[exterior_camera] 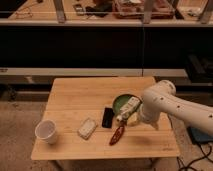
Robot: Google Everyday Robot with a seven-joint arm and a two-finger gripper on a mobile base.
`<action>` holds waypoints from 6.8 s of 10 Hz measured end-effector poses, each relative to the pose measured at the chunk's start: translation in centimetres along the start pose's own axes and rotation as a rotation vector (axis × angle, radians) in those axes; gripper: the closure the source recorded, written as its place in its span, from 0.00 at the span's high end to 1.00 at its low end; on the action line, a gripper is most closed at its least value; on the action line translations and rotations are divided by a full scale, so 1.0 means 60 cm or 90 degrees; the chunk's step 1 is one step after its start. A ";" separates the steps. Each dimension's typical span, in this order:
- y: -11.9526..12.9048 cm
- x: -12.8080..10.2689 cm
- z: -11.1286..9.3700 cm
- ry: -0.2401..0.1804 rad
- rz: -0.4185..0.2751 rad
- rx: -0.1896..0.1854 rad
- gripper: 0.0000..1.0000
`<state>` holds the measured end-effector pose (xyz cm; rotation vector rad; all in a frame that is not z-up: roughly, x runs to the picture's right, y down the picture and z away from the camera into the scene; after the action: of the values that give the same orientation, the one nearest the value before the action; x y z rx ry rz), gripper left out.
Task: Place the pepper on the white sponge
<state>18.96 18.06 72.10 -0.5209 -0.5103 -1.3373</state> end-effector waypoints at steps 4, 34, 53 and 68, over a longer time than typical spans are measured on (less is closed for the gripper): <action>0.001 0.000 0.000 0.000 0.001 0.000 0.80; 0.001 -0.001 0.001 -0.001 0.000 0.000 0.80; -0.081 -0.035 0.071 -0.017 0.116 -0.032 0.80; -0.159 -0.024 0.188 -0.078 0.074 0.042 0.14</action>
<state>8.78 24.69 80.60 -0.5722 -0.6134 -1.1796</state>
